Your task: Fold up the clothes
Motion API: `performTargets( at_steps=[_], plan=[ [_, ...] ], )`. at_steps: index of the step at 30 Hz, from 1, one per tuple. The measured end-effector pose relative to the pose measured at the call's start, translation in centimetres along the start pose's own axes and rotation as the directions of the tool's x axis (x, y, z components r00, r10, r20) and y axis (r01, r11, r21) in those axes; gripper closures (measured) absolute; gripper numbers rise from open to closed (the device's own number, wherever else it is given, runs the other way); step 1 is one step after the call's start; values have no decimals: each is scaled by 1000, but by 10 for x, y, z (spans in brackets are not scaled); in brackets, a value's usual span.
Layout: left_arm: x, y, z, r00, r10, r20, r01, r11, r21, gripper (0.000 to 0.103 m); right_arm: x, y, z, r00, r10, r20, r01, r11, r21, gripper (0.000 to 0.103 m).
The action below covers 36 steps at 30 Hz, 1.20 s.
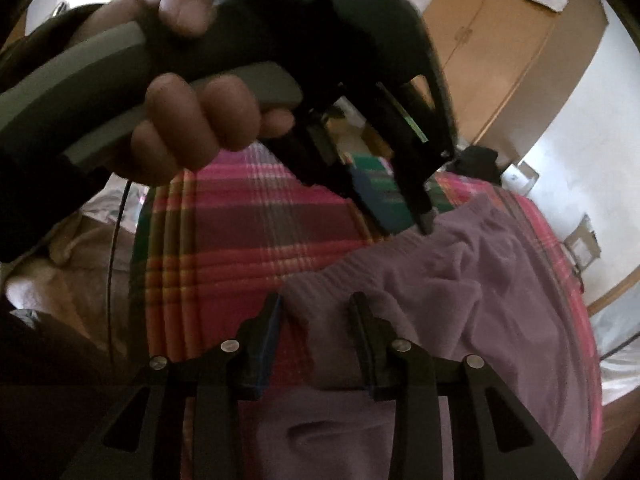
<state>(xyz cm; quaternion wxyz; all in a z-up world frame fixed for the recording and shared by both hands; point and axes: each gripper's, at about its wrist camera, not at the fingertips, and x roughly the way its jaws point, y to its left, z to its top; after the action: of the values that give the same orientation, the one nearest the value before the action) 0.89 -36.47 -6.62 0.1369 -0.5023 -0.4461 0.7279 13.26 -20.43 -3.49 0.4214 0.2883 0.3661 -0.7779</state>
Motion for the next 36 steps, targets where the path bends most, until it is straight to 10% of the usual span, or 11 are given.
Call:
performTargets(
  at_steps=[7, 18, 36],
  plan=[
    [-11, 8, -2, 999, -21, 26, 22, 999, -28, 77, -6, -13, -2, 999, -13, 31, 11, 997, 70, 90],
    [-4, 17, 4, 995, -89, 33, 92, 991, -94, 77, -67, -84, -10, 975, -115, 192, 12, 884, 468, 93],
    [51, -9, 35, 986, -165, -14, 161, 974, -159, 84, -82, -87, -22, 972, -117, 204, -4, 861, 509, 93]
  ],
)
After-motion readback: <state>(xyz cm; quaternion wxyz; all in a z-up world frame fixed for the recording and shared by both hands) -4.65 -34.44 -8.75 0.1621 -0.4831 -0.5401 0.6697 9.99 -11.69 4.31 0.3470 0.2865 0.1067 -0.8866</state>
